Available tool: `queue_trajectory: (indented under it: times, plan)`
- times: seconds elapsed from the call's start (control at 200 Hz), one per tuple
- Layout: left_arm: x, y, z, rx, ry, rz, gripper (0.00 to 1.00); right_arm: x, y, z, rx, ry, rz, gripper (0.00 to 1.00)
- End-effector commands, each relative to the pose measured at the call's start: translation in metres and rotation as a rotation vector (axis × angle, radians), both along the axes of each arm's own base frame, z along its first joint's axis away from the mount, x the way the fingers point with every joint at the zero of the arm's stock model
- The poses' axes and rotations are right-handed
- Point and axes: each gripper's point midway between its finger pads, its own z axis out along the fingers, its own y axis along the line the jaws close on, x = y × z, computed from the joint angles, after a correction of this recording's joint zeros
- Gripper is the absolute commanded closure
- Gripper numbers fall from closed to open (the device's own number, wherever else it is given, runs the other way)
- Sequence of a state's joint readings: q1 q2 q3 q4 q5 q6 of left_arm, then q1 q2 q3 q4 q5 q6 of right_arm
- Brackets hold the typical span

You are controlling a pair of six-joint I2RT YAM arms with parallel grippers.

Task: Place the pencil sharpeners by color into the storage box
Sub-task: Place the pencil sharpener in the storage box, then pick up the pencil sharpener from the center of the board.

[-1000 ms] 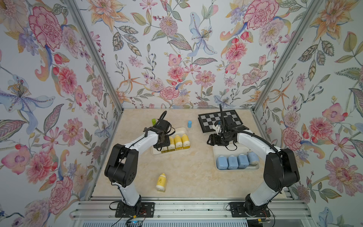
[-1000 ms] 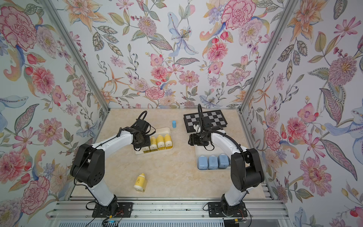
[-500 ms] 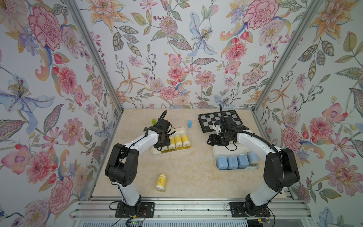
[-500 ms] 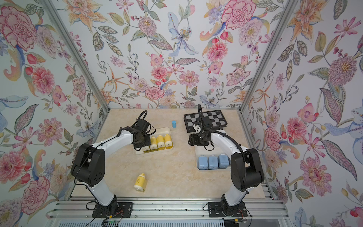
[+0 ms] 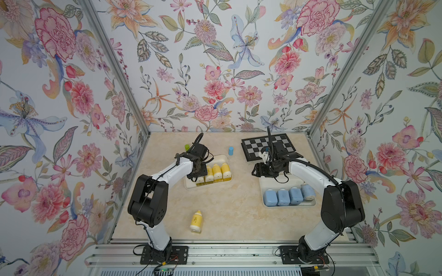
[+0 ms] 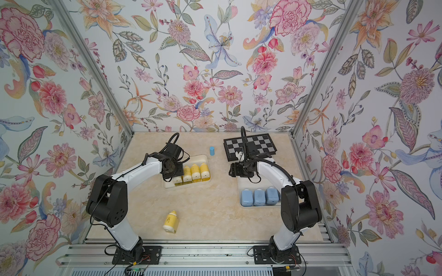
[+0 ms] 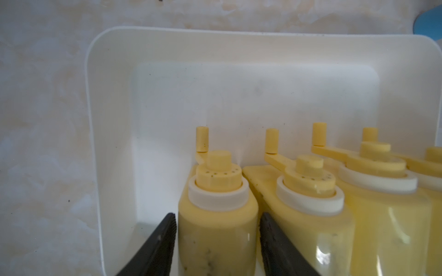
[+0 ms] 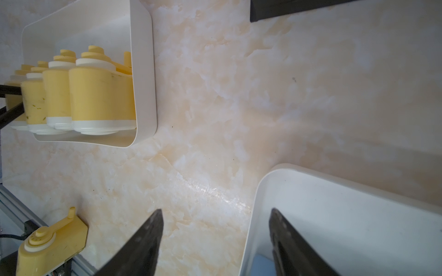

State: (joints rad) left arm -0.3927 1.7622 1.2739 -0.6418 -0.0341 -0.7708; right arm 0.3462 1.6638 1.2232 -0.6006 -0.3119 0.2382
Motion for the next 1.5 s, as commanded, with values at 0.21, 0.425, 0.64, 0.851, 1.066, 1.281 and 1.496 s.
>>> queue_trajectory:
  times: [0.21,0.425,0.64,0.851,1.066,1.281,1.496]
  plan:
    - [-0.004,0.012,0.044,0.044,-0.073,0.018,0.41,0.004,0.007,0.007,0.017,-0.013,0.026,0.29]
    - [-0.026,0.026,0.076,0.048,-0.147,0.029,0.41,0.002,0.014,0.010,0.022,-0.014,0.030,0.29]
    - [-0.079,0.029,0.090,0.043,-0.187,-0.006,0.41,0.001,0.023,0.016,0.039,-0.018,0.033,0.29]
    - [-0.151,0.011,0.084,0.035,-0.184,-0.074,0.41,-0.001,0.034,0.019,0.044,-0.011,0.044,0.28]
    - [-0.215,-0.003,0.077,-0.016,-0.164,-0.110,0.41,-0.002,0.034,0.014,0.027,0.009,0.033,0.28]
    - [-0.242,-0.007,0.055,0.077,-0.070,-0.158,0.37,-0.003,0.033,0.012,0.011,0.025,0.021,0.28]
    - [-0.243,-0.012,0.047,0.056,-0.059,-0.148,0.36,-0.005,0.033,0.011,0.001,0.031,0.022,0.28]
